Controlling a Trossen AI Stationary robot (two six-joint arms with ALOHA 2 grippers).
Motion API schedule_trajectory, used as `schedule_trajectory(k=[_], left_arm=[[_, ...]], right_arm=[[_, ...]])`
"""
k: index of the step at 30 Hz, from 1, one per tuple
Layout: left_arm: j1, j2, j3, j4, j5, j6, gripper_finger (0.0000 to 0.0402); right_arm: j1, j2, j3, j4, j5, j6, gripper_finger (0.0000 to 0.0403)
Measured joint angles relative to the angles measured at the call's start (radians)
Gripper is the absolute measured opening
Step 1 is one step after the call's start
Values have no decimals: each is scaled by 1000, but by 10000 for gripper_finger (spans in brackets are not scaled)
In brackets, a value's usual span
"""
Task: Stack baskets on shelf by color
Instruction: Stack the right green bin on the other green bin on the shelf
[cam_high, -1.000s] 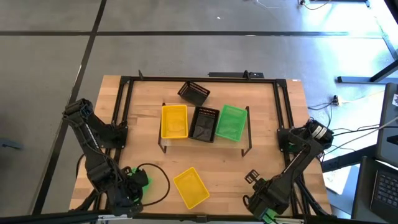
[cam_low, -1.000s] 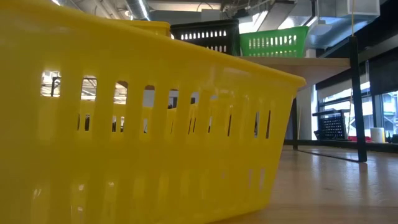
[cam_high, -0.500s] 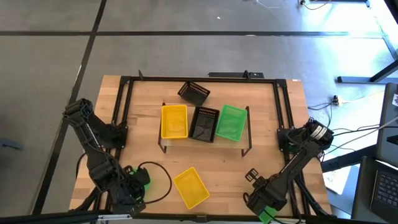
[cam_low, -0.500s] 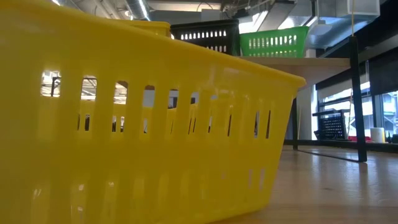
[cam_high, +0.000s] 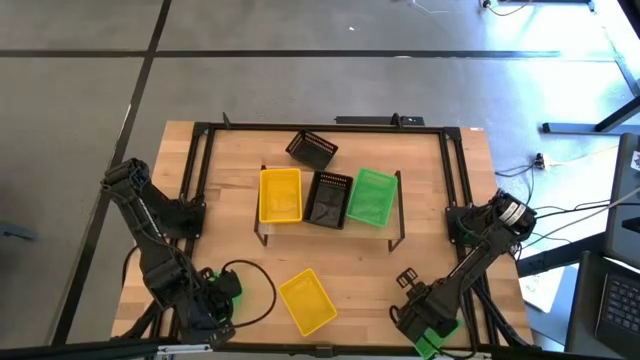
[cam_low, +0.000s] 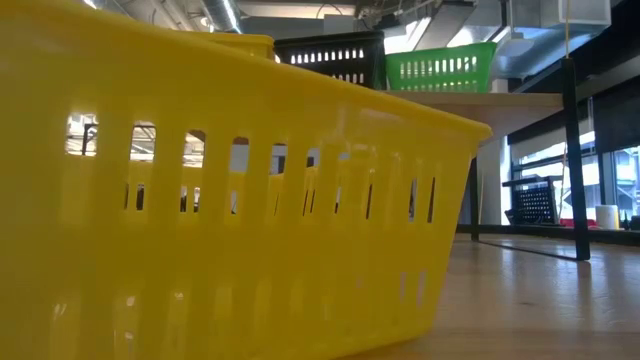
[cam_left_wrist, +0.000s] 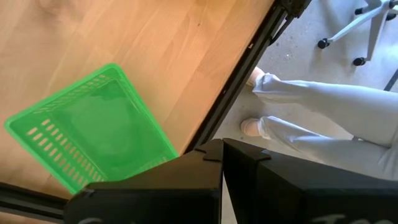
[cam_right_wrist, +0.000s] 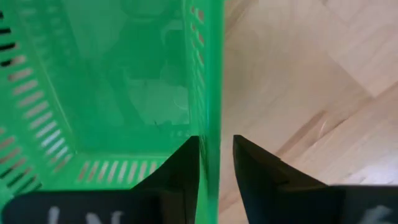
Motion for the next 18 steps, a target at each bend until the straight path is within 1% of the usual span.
schedule_trajectory(k=[2, 6, 7, 10, 12, 15, 18], left_arm=[[0, 0, 0, 1, 0, 0, 0], [0, 0, 0, 2, 0, -2, 0], [0, 0, 0, 3, 0, -2, 0], [0, 0, 0, 14, -1, -2, 0], [0, 0, 0, 14, -8, 0, 0], [0, 0, 0, 15, -18, 4, 0], [0, 0, 0, 16, -19, 5, 0]], right_arm=[[0, 0, -2, 0, -1, 23, 79], [-4, 0, -2, -2, -38, 94, 17], [-6, 0, -2, -1, -53, 123, 10], [-13, 0, 5, -5, -75, 220, 8], [-27, 0, 31, -7, -111, 251, 4], [-49, 0, 104, -25, -117, 308, 3], [-66, 0, 206, -61, -97, 388, 2]])
